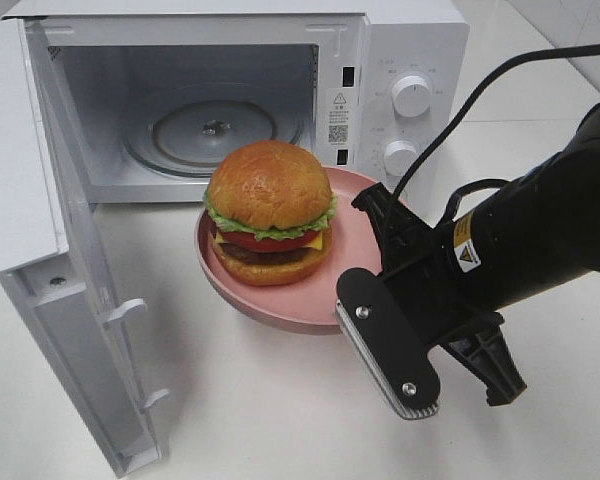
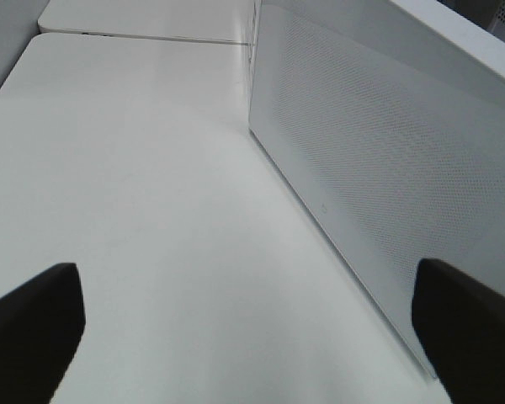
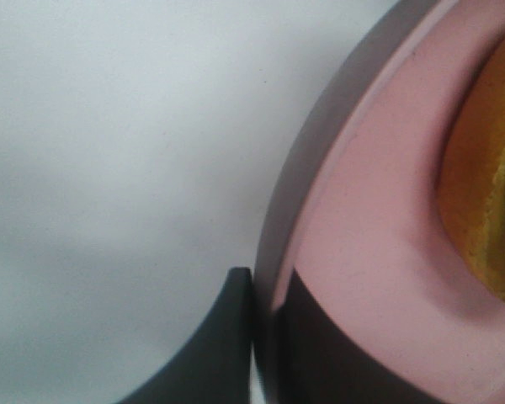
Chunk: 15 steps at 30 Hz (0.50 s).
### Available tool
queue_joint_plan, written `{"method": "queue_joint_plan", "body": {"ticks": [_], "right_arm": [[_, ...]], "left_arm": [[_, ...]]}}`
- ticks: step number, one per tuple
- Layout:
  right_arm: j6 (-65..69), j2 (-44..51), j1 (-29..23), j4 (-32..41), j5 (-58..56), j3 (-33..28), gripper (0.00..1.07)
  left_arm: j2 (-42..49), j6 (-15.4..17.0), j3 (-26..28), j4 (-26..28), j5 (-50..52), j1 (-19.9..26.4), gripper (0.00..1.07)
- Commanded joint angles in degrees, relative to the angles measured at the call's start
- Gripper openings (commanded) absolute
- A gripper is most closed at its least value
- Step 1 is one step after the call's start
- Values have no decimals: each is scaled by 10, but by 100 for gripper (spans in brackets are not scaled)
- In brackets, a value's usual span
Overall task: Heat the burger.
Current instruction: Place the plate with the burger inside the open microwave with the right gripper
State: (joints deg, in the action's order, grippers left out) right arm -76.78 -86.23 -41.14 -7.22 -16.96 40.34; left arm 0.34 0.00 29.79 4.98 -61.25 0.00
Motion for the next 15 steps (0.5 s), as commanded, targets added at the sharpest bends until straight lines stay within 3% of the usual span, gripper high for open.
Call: {"method": "queue_joint_plan", "body": {"ticks": [1,15], "right_arm": [[-6,9,3,-9,59,9,0],[3,-53,3,-9,67,63,0]], "left_arm": [[9,0,-1,2,-1,1,98],[9,0,-1,2,-1,1,98]]}}
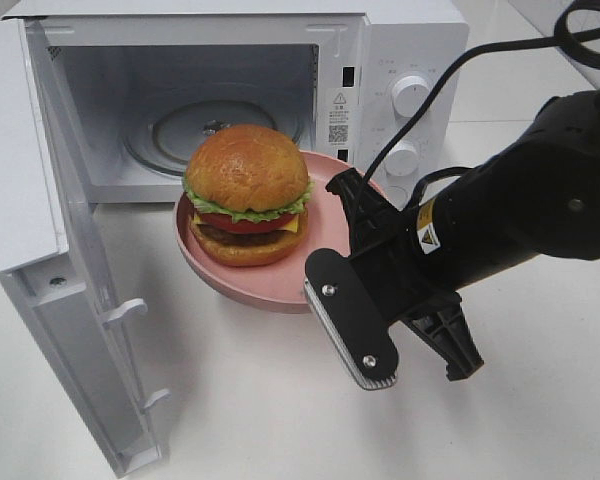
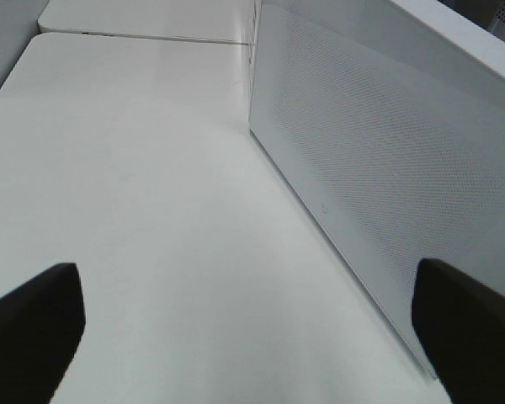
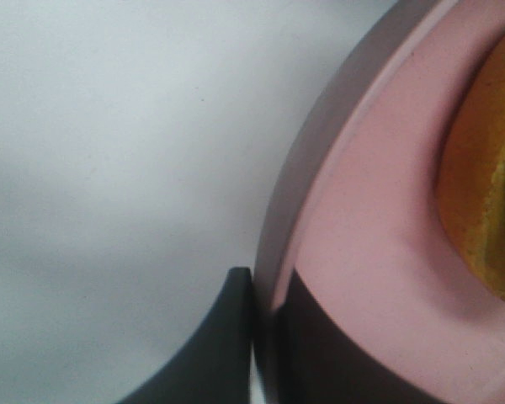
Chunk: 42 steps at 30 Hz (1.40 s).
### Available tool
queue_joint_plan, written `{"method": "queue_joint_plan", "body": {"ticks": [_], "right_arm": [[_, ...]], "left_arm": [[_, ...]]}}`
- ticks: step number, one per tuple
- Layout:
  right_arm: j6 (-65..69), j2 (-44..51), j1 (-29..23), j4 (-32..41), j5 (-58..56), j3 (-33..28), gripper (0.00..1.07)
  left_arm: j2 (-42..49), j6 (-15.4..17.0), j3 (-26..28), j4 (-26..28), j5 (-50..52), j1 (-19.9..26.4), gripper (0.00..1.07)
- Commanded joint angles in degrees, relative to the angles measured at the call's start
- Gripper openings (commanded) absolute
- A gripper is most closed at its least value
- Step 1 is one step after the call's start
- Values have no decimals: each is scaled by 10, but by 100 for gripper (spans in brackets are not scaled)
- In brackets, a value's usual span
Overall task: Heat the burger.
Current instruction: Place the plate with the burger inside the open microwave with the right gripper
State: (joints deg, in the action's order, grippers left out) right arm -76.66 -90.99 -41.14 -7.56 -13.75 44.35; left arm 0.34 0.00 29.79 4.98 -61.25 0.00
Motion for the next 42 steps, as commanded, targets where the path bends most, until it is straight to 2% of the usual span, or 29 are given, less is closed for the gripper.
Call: {"method": "queue_joint_plan", "body": {"ticks": [1,8,21,26,28,42], "right_arm": [[2,-14,3,-6,36,35,0],[2,-45,3,-6,35,72,0],[33,-120,3,-6,14,175,0],[62,-151,3,-25,-20,220,0],[102,-173,3,-52,-28,258,0],[129,-236,3,-76,-72,357,0]], "left_arm": [[9,0,-1,2,-1,1,98],[9,0,-1,2,-1,1,98],[9,0,-1,2,-1,1,98],[9,0,-1,2,-1,1,98],[9,0,-1,2,-1,1,98],[9,0,-1,2,-1,1,98]]}}
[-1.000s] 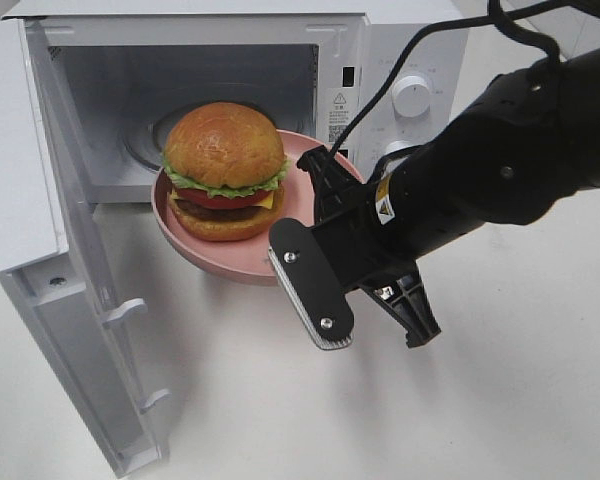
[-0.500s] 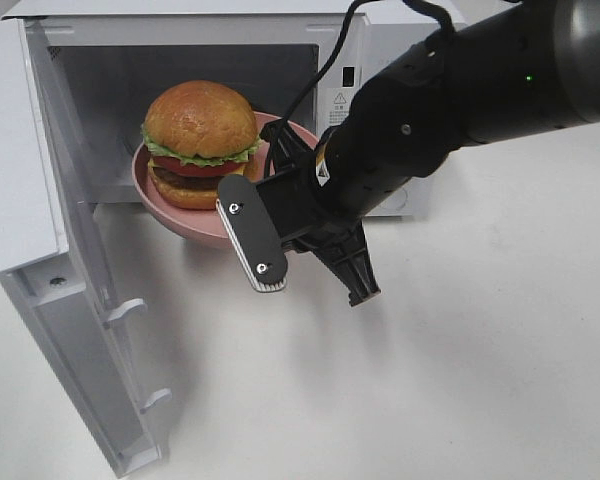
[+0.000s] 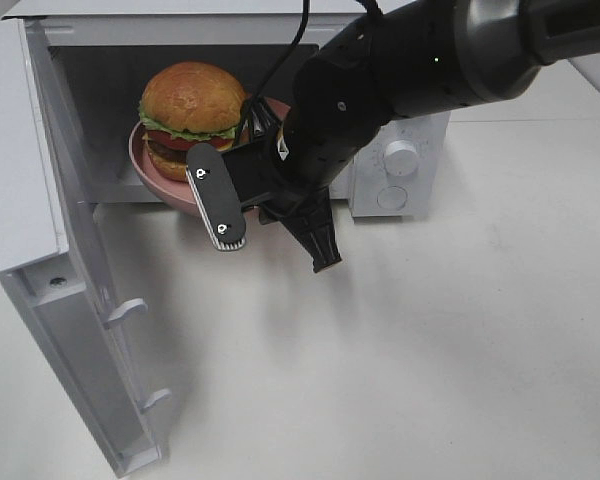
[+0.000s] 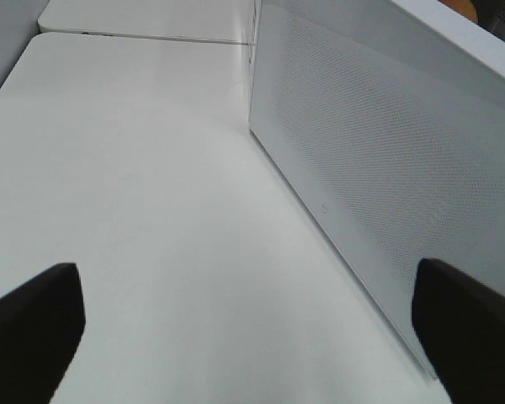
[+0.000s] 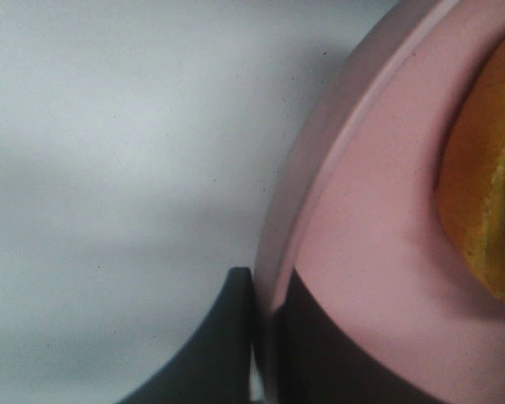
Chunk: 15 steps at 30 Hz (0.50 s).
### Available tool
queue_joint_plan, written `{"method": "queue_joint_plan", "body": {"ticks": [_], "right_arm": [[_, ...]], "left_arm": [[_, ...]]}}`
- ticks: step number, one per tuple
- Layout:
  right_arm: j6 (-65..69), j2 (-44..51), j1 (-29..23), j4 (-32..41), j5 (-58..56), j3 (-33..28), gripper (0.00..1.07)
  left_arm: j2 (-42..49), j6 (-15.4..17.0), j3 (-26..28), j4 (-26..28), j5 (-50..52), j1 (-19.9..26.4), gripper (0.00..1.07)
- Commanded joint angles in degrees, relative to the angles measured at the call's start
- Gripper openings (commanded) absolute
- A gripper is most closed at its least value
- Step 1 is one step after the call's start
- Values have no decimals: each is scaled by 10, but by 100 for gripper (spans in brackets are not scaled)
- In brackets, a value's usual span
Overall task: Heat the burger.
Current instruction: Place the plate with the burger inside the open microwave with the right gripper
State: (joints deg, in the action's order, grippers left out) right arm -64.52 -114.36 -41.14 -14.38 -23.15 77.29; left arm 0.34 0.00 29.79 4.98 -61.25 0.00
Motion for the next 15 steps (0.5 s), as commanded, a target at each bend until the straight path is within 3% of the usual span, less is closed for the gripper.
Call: {"method": "queue_joint_plan", "body": {"ticks": [1,6,15], "right_arm": [[13,-12,3,-11,14,43,0],[34,-50,3,-27,-52,101,0],[62,-95,3,-27,-74,183,0]], "left_arm": [[9,0,-1,2,-1,1,98],[9,0,-1,2,-1,1,98],[9,0,-1,2,-1,1,98]]}}
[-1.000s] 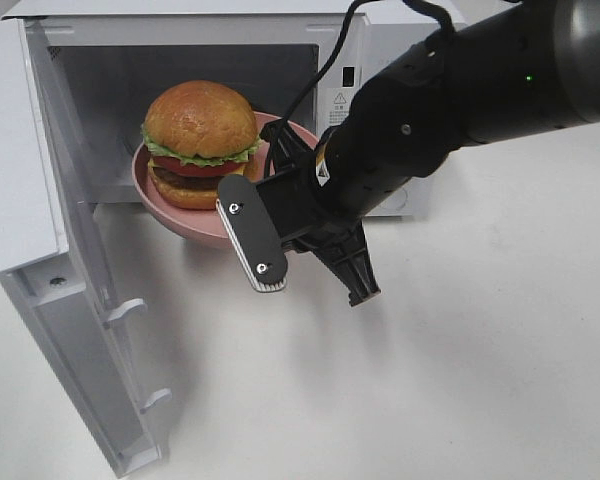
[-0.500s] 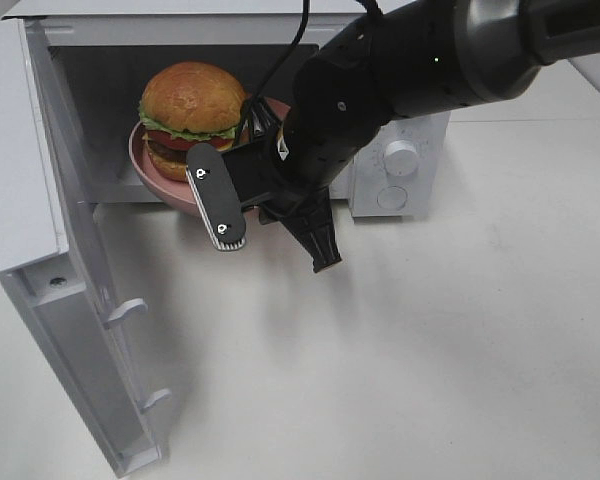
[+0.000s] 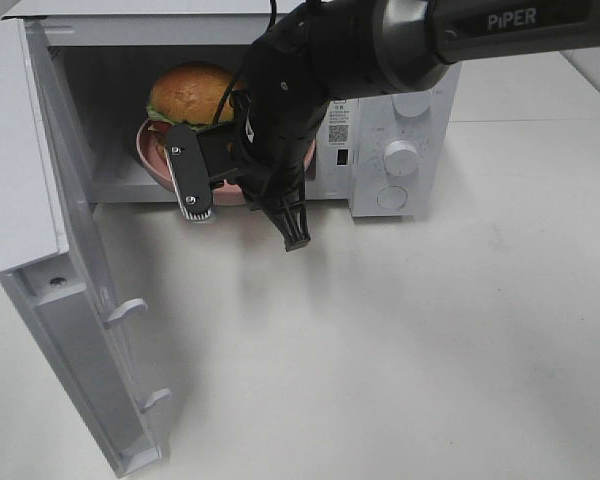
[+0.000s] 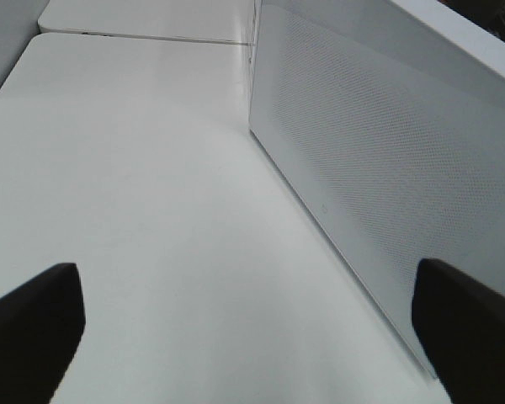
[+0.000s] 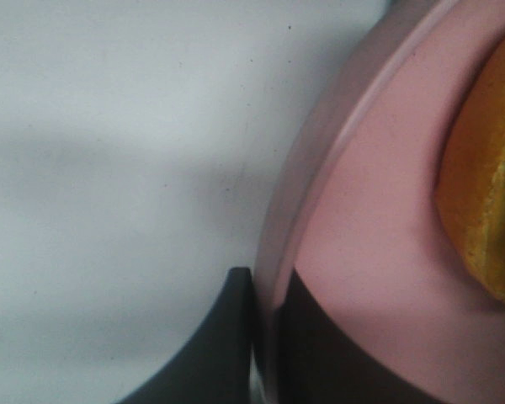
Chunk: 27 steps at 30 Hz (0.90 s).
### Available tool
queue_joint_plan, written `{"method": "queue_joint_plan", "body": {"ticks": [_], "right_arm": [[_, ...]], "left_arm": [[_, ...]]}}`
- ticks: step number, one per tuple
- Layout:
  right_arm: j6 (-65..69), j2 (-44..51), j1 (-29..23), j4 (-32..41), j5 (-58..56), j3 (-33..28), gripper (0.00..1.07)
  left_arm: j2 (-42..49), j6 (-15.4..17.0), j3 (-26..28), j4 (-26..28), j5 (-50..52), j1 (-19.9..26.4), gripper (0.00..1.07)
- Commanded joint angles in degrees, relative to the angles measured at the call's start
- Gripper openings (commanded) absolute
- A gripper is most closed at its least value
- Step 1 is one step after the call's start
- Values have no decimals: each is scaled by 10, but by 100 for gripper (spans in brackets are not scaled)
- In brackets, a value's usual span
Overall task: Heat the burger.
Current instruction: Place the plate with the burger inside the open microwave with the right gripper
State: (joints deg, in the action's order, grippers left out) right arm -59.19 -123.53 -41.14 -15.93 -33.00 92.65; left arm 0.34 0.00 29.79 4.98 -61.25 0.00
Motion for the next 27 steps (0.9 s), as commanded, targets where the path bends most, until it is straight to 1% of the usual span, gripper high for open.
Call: {"method": "queue_joint_plan", "body": {"ticks": [1,2,4,13,14,15,17,18,19,27], "right_arm": [[9,-7,3,-11,25,37,0],[9,-7,3,-11,25,37,0],[11,-26,3,-11,18,68,0],[30,-58,3,-23,11,120,0],[32,-68,3,-26,3,139,0],[32,-68,3,-26,3,139,0],[37,-83,3,-25,-3,167,0],[37,-83,3,-25,-3,167,0],[38,-93,4,-25,-10,186,0],[45,-118,17,-25,-6,215,0]], "left_arm": [[9,0,-1,2,-1,1,98],[9,0,-1,2,-1,1,98],[9,0,-1,2,-1,1,98],[9,0,-1,0,-1,1,98],[9,0,-1,0,-1,1,98],[9,0,-1,0,-1,1,98],[9,0,-1,0,-1,1,98],[9,0,-1,0,-1,1,98],[9,0,-1,0,-1,1,98],[9,0,-1,-2,-1,1,98]]}}
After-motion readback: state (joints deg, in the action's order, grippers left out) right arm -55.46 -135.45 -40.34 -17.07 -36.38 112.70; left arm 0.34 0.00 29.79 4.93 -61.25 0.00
